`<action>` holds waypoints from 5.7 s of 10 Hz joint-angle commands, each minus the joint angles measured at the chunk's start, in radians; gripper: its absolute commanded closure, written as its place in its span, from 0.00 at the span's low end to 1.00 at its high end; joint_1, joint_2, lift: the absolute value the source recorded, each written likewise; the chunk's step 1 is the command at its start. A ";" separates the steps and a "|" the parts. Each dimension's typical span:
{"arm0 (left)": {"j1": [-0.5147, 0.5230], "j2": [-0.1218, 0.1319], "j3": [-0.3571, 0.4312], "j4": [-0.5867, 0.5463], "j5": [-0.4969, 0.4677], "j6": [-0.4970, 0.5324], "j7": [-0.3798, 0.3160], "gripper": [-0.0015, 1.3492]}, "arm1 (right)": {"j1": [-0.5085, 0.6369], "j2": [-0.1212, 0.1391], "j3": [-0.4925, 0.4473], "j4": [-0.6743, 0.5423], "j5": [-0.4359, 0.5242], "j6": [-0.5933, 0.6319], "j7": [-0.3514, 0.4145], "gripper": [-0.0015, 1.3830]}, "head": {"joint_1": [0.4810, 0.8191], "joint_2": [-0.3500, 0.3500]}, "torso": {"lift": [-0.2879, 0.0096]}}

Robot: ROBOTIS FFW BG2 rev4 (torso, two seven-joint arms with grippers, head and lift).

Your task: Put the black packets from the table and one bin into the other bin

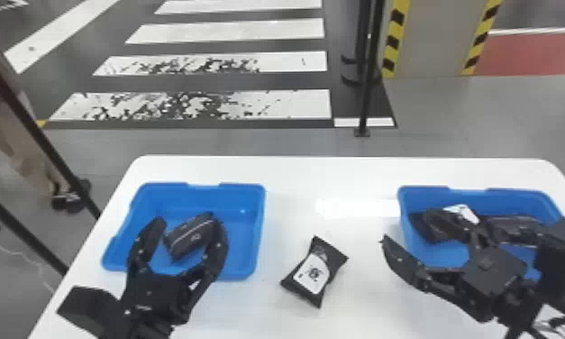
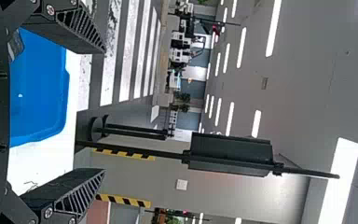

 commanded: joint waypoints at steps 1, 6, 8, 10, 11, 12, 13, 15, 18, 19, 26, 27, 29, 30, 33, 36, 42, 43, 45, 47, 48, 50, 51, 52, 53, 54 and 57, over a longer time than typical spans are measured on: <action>-0.002 0.000 0.000 0.000 0.000 0.003 0.000 0.10 | -0.091 -0.023 0.069 0.075 0.000 0.084 0.041 0.15 | 0.63 0.69 | 0.60; -0.007 0.000 -0.002 0.005 0.004 0.013 0.000 0.10 | -0.351 -0.062 0.310 0.338 0.038 0.204 0.157 0.15 | 0.63 0.85 | 0.60; -0.007 -0.002 -0.002 0.007 0.006 0.018 0.000 0.10 | -0.425 -0.066 0.394 0.412 0.078 0.214 0.156 0.15 | 0.63 0.88 | 0.60; -0.007 0.000 -0.006 0.012 0.006 0.022 0.000 0.10 | -0.511 -0.066 0.495 0.510 0.090 0.209 0.131 0.15 | 0.63 0.91 | 0.60; -0.010 0.000 -0.006 0.015 0.008 0.025 0.000 0.09 | -0.560 -0.066 0.549 0.569 0.090 0.180 0.117 0.15 | 0.63 0.91 | 0.60; -0.010 0.000 -0.006 0.019 0.010 0.027 0.000 0.09 | -0.602 -0.066 0.597 0.618 0.090 0.177 0.104 0.16 | 0.63 0.92 | 0.60; -0.010 0.000 -0.006 0.022 0.014 0.027 0.000 0.10 | -0.633 -0.066 0.637 0.650 0.086 0.204 0.104 0.29 | 0.63 0.94 | 0.60; -0.007 -0.003 0.000 0.027 0.026 0.025 0.000 0.10 | -0.638 -0.066 0.657 0.628 0.096 0.334 0.082 0.65 | 0.63 0.95 | 0.60; -0.002 -0.005 0.008 0.027 0.030 0.018 -0.002 0.10 | -0.584 -0.072 0.595 0.485 0.122 0.425 0.058 0.80 | 0.63 0.95 | 0.60; -0.002 -0.005 0.008 0.027 0.030 0.015 -0.003 0.10 | -0.511 -0.072 0.503 0.372 0.153 0.425 0.036 0.78 | 0.63 0.94 | 0.60; -0.002 -0.006 0.020 0.027 0.028 0.022 -0.015 0.10 | -0.084 0.006 -0.119 -0.087 0.335 0.455 -0.188 0.70 | 0.63 0.52 | 0.60; -0.002 -0.005 0.022 0.027 0.028 0.022 -0.015 0.10 | -0.074 0.015 -0.143 -0.069 0.343 0.459 -0.199 0.43 | 0.63 0.44 | 0.60; -0.017 -0.005 0.036 0.027 0.008 0.062 -0.032 0.09 | -0.022 0.035 -0.181 -0.072 0.317 0.351 -0.202 0.02 | 0.63 0.37 | 0.60; -0.039 -0.005 0.058 0.027 0.000 0.133 -0.063 0.10 | 0.017 0.047 -0.203 -0.072 0.253 0.270 -0.202 0.08 | 0.63 0.36 | 0.60; -0.130 -0.009 0.189 0.027 -0.197 0.408 -0.198 0.10 | 0.179 0.075 -0.245 -0.091 0.046 0.133 -0.203 0.14 | 0.63 0.43 | 0.60; -0.240 0.049 0.201 0.032 -0.423 0.604 -0.270 0.10 | 0.206 0.077 -0.253 -0.121 0.020 0.170 -0.200 0.14 | 0.63 0.53 | 0.60; -0.491 0.170 0.058 0.245 -0.465 0.862 -0.440 0.09 | 0.191 0.070 -0.221 -0.111 0.010 0.155 -0.183 0.14 | 0.63 0.55 | 0.60; -0.510 0.179 0.054 0.270 -0.487 0.874 -0.450 0.09 | 0.191 0.069 -0.215 -0.111 0.008 0.153 -0.180 0.14 | 0.63 0.56 | 0.60; -0.530 0.188 0.056 0.304 -0.503 0.906 -0.456 0.10 | 0.191 0.069 -0.211 -0.114 0.002 0.143 -0.174 0.14 | 0.63 0.59 | 0.60; -0.550 0.193 0.048 0.326 -0.514 0.985 -0.460 0.61 | 0.191 0.069 -0.209 -0.111 -0.008 0.131 -0.168 0.14 | 0.63 0.63 | 0.60; -0.550 0.193 0.044 0.326 -0.512 0.994 -0.459 0.87 | 0.191 0.069 -0.209 -0.111 -0.012 0.121 -0.165 0.14 | 0.63 0.64 | 0.60; -0.542 0.185 0.062 0.326 -0.481 0.958 -0.454 0.89 | 0.191 0.067 -0.209 -0.106 -0.016 0.116 -0.162 0.14 | 0.63 0.65 | 0.60; -0.532 0.179 0.078 0.324 -0.449 0.926 -0.450 0.89 | 0.191 0.067 -0.209 -0.104 -0.016 0.116 -0.160 0.14 | 0.63 0.65 | 0.60; -0.525 0.175 0.098 0.321 -0.419 0.894 -0.448 0.89 | 0.191 0.066 -0.209 -0.104 -0.016 0.116 -0.159 0.14 | 0.63 0.64 | 0.60; -0.503 0.169 0.126 0.304 -0.365 0.862 -0.448 0.89 | 0.194 0.066 -0.209 -0.106 -0.016 0.116 -0.157 0.14 | 0.63 0.64 | 0.60; -0.459 0.156 0.168 0.250 -0.305 0.825 -0.446 0.89 | 0.194 0.064 -0.209 -0.109 -0.016 0.113 -0.156 0.14 | 0.63 0.64 | 0.60; -0.297 0.096 0.261 0.015 -0.102 0.707 -0.425 0.89 | 0.189 0.064 -0.201 -0.172 -0.032 0.118 -0.156 0.14 | 0.63 0.64 | 0.60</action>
